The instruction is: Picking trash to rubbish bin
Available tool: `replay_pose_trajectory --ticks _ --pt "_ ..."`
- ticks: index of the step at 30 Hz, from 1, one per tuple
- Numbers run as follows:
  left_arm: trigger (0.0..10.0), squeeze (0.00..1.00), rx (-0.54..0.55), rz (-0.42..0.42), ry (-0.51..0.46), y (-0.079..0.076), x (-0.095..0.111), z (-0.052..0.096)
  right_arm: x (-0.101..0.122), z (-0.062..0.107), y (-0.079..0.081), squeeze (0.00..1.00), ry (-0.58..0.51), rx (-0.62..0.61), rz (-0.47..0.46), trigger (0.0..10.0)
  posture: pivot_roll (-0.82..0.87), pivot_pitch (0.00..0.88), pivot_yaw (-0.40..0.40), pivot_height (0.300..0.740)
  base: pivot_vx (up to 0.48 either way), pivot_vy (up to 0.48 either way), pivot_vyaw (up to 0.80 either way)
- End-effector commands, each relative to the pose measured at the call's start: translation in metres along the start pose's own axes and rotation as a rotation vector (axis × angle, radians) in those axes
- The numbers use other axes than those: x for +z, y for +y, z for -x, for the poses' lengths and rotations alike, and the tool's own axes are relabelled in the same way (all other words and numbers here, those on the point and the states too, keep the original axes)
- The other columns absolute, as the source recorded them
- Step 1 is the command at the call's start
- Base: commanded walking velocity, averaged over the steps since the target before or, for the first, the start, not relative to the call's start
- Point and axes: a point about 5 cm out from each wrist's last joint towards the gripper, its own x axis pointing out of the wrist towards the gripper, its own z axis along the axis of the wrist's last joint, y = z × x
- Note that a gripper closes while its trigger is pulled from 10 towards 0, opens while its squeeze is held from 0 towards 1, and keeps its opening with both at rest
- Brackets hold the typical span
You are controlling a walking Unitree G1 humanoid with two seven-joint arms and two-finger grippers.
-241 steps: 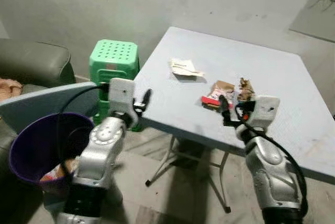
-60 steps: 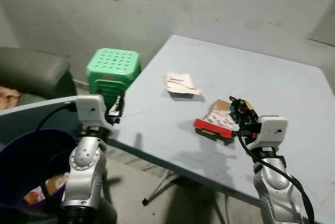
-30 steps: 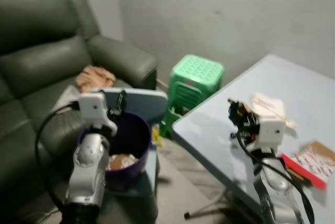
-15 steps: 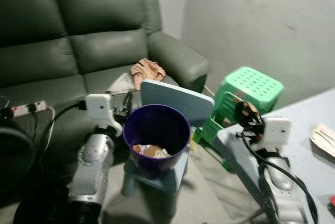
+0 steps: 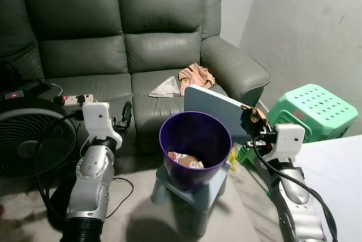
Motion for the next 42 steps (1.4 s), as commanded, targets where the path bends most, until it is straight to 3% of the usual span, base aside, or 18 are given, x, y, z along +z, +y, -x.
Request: replay_pose_trajectory --ticks 1,26,42 --pt "10.0 0.0 -0.005 -0.001 0.007 0.0017 0.0006 0.0012 0.0053 -0.0018 0.0008 0.0 -0.02 0.008 -0.008 10.0 0.07 0.0 -0.078 0.74 0.0 0.0 0.0" --pt "10.0 0.0 0.012 0.035 -0.006 0.0045 0.0045 0.002 0.0051 -0.0013 0.0063 0.0 -0.011 0.087 -0.036 10.0 0.08 0.0 -0.084 0.74 0.0 0.0 0.0" --pt "10.0 0.0 -0.004 0.038 -0.012 0.0013 0.0068 0.0003 0.005 -0.0005 0.0082 0.0 -0.01 0.097 -0.042 10.0 0.07 0.0 -0.082 0.74 0.329 0.0 0.0"
